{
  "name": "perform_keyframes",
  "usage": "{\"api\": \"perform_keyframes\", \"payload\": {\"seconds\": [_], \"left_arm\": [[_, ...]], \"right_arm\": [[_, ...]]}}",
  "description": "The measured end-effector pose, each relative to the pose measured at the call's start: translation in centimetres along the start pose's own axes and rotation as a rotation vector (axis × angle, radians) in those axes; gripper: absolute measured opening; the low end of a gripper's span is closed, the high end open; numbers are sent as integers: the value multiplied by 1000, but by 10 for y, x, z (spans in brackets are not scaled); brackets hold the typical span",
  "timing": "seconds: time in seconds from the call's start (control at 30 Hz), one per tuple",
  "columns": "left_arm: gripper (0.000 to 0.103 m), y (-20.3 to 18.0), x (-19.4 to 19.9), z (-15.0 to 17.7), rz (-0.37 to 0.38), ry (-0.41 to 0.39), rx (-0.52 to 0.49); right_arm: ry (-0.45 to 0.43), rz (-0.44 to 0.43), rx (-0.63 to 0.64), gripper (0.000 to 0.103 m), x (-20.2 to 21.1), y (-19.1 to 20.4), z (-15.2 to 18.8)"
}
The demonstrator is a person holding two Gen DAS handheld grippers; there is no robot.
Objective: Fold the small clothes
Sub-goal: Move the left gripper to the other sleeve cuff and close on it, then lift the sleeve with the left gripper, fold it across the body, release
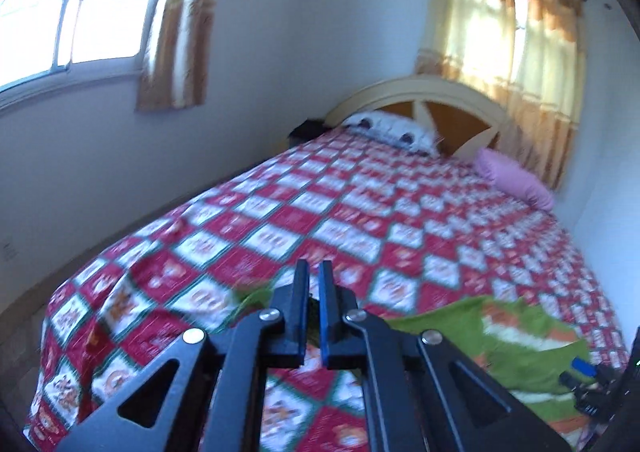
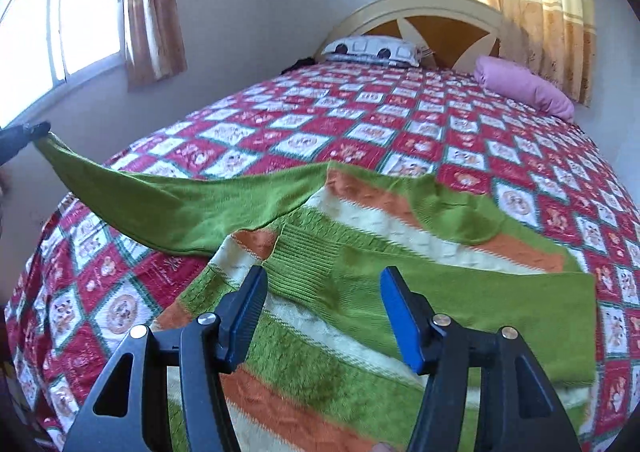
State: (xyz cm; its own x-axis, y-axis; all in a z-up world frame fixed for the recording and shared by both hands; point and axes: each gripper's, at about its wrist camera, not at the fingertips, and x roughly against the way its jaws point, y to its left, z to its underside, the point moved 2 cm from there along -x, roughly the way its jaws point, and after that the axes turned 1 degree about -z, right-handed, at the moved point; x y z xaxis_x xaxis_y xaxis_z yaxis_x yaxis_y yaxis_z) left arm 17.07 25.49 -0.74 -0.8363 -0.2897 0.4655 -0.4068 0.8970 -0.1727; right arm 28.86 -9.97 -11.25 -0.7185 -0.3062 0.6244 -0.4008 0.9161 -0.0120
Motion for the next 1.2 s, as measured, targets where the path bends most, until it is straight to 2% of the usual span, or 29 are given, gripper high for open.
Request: {"api": "perform_keyframes", "payload": {"seconds": [0.2,0.33,0.43,0.53,0.57,0.6,0.67,0.77,0.87,0.97,1.07,1.1,1.2], "left_arm": [[1,-57,25,-28,93,-88,-61],[1,-97,33,-40,160,-103,-121],[9,-105,24,-32,124,-77,-159],[13,-84,10,-17,70,-30,-156],[29,-72,5,-9,34,0,-149],[54,-57,-1,2,4,34,-130],[76,-24,-10,27,-71,96,-89],[76,18,-21,79,-110,230,-36],[71,52,-29,127,-95,348,66],[67,56,-33,154,-82,384,94],[65,43,-39,163,-71,397,87],[60,41,-45,167,-71,401,75],[52,42,-64,175,-115,434,56]], "right_arm": [[-37,10,-24,60,31,-19,9],[-55,29,-38,60,52,-34,16],[-52,37,-56,60,60,-43,26],[-45,34,-51,60,62,-44,35],[-39,31,-42,60,60,-43,39],[-35,28,-37,60,60,-41,41],[-7,12,-14,60,54,-35,49],[21,0,34,60,47,-21,55],[40,-4,105,60,38,-1,59],[57,-33,127,60,31,15,59],[64,-46,139,61,26,27,60],[64,-53,140,61,26,31,60],[59,-68,135,61,29,37,61]]}}
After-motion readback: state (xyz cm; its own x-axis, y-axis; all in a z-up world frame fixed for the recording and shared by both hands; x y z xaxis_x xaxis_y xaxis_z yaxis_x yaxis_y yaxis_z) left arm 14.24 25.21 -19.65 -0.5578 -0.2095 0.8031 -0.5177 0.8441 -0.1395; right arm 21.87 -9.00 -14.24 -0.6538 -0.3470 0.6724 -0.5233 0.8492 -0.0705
